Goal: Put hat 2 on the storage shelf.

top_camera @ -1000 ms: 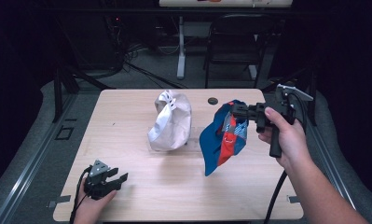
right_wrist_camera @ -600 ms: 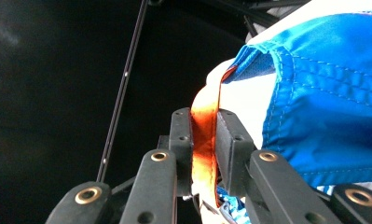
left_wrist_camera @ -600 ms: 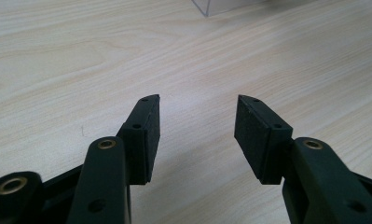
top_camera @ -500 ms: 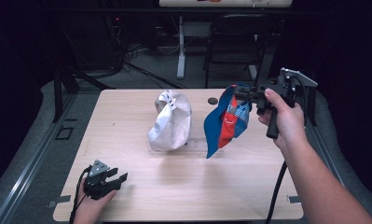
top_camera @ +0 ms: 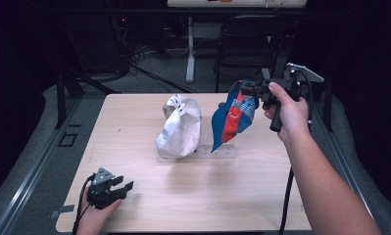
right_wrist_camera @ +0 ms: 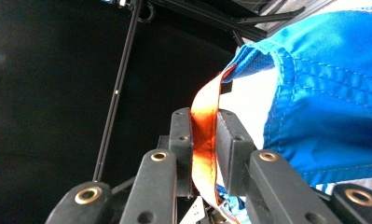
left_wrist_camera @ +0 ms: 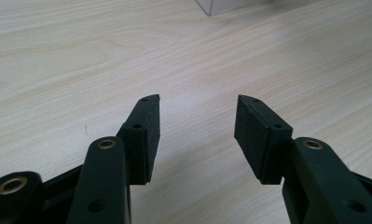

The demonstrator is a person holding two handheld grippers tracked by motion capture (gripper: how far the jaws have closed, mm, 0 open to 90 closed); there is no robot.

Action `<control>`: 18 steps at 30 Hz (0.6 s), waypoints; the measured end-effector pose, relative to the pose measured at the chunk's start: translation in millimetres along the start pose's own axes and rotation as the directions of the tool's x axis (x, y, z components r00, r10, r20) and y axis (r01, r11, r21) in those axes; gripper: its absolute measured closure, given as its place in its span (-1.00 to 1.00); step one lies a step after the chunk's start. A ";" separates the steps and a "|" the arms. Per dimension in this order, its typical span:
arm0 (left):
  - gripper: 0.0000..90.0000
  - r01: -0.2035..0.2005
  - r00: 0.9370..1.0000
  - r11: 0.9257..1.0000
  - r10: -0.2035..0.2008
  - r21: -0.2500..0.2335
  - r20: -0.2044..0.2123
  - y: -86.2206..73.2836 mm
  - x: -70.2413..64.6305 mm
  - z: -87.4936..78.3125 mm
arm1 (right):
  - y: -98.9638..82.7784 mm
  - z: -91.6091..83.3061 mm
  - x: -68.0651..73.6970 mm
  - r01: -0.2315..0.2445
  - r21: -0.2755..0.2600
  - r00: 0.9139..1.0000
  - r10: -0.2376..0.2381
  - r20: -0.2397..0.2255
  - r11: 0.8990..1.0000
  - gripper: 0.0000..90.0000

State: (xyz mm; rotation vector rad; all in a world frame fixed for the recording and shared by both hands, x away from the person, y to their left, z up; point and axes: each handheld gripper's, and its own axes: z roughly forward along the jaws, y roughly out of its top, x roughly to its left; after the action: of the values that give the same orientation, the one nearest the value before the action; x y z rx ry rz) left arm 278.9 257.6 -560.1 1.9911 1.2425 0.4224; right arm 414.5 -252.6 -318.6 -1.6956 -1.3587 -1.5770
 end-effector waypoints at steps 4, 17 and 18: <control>0.13 -0.003 1.000 1.000 0.003 0.004 -0.001 0.1 0.8 -0.3 | 3.9 -0.2 -3.5 -0.003 0.005 1.000 0.003 0.008 1.000 0.73; 0.13 -0.002 1.000 1.000 0.002 0.005 -0.001 0.2 -0.8 1.4 | 5.8 2.7 -10.5 0.001 0.008 0.999 -0.001 0.036 1.000 0.73; 0.13 -0.002 1.000 1.000 0.002 0.005 -0.002 0.1 -0.7 1.4 | 5.5 4.4 -10.8 -0.002 0.008 0.999 0.001 0.040 1.000 0.73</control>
State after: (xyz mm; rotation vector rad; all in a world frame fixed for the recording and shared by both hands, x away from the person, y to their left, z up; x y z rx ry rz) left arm 279.6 256.4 -560.9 1.9968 1.2439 0.4222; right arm 422.8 -254.9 -328.2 -1.7322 -1.3811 -1.5421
